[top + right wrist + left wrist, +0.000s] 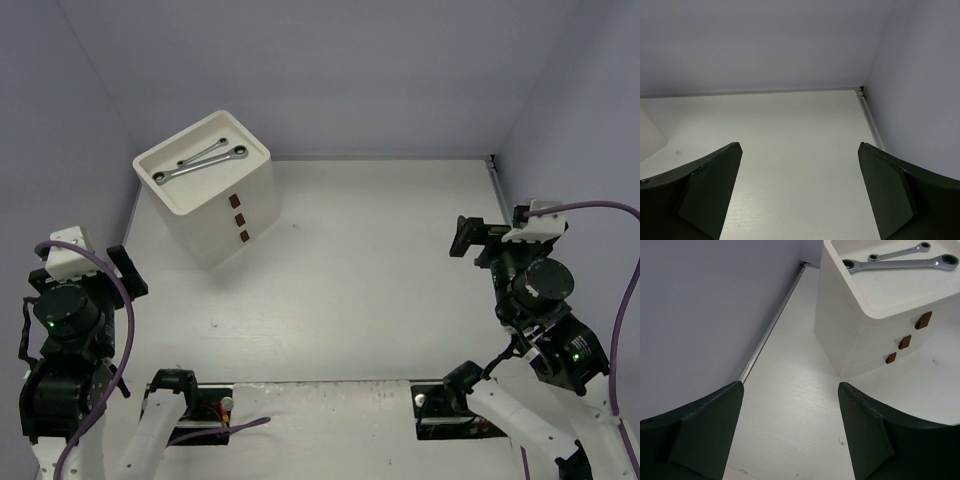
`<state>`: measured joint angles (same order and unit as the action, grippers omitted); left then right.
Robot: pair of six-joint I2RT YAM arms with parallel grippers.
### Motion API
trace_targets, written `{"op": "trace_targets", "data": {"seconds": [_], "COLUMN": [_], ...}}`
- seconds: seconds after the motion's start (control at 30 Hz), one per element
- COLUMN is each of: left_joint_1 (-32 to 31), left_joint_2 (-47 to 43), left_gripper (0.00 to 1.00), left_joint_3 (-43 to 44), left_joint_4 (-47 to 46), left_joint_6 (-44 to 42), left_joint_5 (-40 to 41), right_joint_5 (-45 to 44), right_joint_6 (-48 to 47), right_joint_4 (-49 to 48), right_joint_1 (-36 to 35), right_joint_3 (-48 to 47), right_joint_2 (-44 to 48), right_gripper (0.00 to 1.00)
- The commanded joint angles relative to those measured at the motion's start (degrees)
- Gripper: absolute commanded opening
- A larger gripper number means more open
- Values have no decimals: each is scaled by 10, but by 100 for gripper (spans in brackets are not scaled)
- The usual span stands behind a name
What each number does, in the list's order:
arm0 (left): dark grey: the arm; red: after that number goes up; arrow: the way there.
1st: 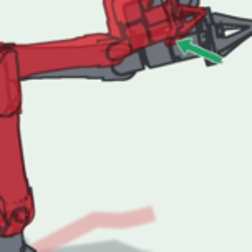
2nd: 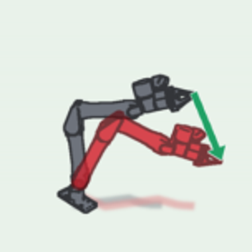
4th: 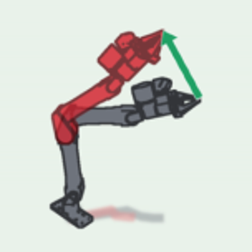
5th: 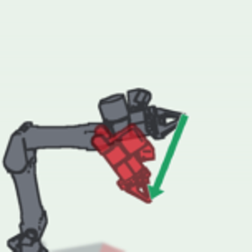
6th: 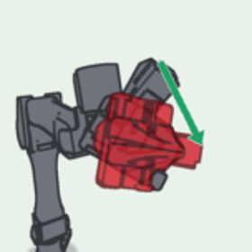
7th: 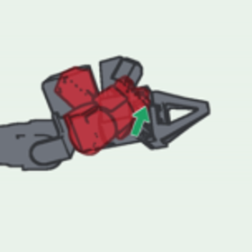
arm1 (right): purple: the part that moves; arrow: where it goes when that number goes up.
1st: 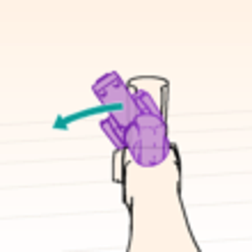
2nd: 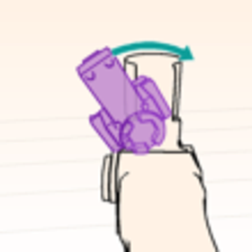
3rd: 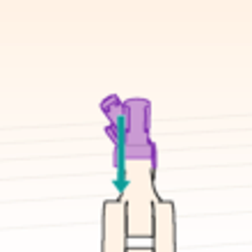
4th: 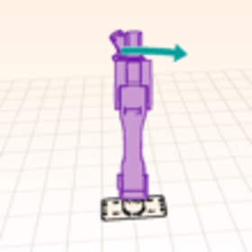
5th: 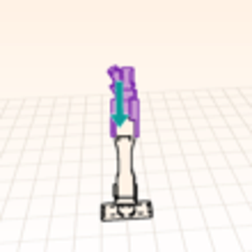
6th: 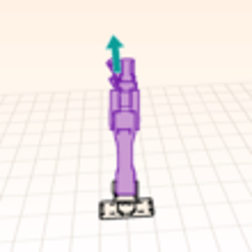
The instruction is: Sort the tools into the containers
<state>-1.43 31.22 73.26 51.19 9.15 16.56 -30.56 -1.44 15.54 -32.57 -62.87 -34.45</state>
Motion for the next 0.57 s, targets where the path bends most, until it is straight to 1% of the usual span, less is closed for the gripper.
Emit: {"op": "trace_targets", "data": {"seconds": [0.0,0.33,0.43,0.53], "left_joint_1": [-1,-1,-1,-1], "left_joint_2": [9,14,25,31], "left_gripper": [73,73,73,73], "left_joint_3": [-5,-15,-15,-16], "left_joint_4": [-27,-23,-21,-19], "left_joint_6": [7,14,11,30], "left_joint_5": [7,8,-7,-12], "right_joint_5": [-38,-56,-53,-53], "right_joint_6": [-9,-8,-6,-9], "right_joint_4": [-37,-38,-38,-39], "right_joint_1": [-24,-45,-52,-60], "right_joint_3": [-7,-5,-6,-6], "right_joint_2": [-2,-10,-11,-14], "right_gripper": [100,100,100,100]}}
